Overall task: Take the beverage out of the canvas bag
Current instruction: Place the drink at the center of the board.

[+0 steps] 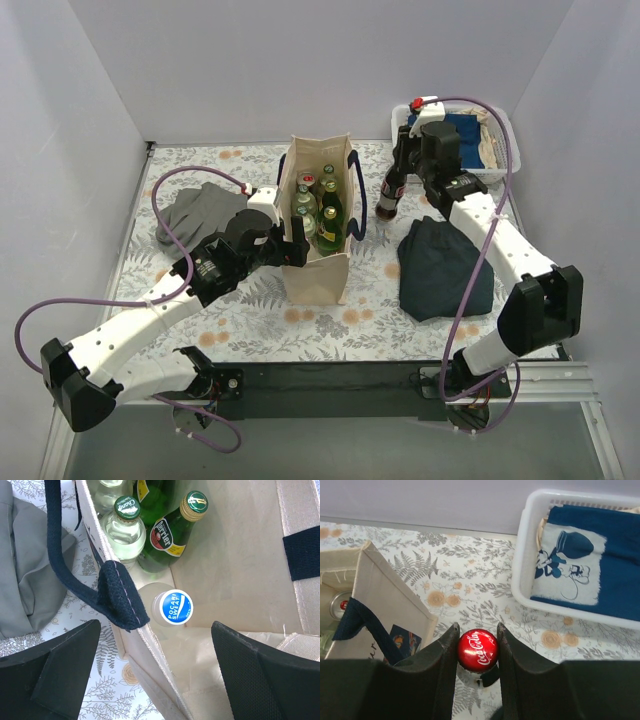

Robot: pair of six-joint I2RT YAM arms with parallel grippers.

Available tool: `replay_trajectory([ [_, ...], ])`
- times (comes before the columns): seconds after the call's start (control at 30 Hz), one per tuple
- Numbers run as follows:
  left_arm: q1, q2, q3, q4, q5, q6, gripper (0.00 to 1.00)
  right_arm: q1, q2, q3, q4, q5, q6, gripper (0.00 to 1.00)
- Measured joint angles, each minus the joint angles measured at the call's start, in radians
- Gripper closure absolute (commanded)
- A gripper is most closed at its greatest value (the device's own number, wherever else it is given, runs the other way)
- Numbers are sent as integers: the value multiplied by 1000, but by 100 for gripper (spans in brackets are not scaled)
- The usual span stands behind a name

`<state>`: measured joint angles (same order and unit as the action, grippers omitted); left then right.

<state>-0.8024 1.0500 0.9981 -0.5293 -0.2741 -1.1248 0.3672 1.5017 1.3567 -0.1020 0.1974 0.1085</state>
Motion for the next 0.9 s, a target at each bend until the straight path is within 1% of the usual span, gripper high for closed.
replay_trajectory([
  [0.2, 0, 0, 0, 0, -2, 0, 8, 1, 53, -29, 107, -49, -5, 99],
  [0.47, 0, 0, 0, 0, -7, 0, 8, 19, 91, -62, 188, -82, -38, 99],
  [0.67, 0, 0, 0, 0, -9, 0, 8, 53, 125, -62, 224, -89, -84, 99],
  [0.9, 0, -5, 0, 0, -20, -3, 7, 84, 126, -62, 227, -88, -111, 99],
])
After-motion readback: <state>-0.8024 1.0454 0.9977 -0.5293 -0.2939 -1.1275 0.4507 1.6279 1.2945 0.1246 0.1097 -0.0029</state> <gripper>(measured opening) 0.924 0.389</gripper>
